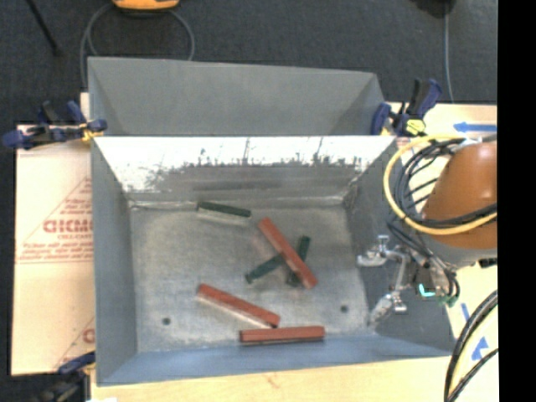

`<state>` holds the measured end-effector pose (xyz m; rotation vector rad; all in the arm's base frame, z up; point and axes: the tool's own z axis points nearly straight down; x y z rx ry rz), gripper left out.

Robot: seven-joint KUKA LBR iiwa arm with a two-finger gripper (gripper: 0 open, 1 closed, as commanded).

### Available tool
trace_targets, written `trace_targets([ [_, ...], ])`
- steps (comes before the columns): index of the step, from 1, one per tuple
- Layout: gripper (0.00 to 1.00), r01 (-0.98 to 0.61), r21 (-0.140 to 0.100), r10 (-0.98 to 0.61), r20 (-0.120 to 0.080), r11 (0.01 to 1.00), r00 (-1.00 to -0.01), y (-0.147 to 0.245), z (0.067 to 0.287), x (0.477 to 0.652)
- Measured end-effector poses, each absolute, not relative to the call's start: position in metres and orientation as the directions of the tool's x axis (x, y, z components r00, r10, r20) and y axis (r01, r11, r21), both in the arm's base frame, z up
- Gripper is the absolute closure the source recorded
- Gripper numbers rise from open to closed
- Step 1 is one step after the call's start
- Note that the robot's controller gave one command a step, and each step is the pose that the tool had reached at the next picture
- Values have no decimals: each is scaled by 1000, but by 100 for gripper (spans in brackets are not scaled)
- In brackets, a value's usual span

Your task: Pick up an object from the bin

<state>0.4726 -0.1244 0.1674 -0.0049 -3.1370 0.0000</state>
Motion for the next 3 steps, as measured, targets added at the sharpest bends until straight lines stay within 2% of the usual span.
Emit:
trace_targets([
  [1, 0, 0, -2, 0, -3, 1000, -1000, -124, 171, 475],
  [2, 0, 53, -1, 53, -7, 999, -999, -82, 139, 498],
  [3, 100, 273, 2, 273, -5, 962, -962, -57, 79, 533],
])
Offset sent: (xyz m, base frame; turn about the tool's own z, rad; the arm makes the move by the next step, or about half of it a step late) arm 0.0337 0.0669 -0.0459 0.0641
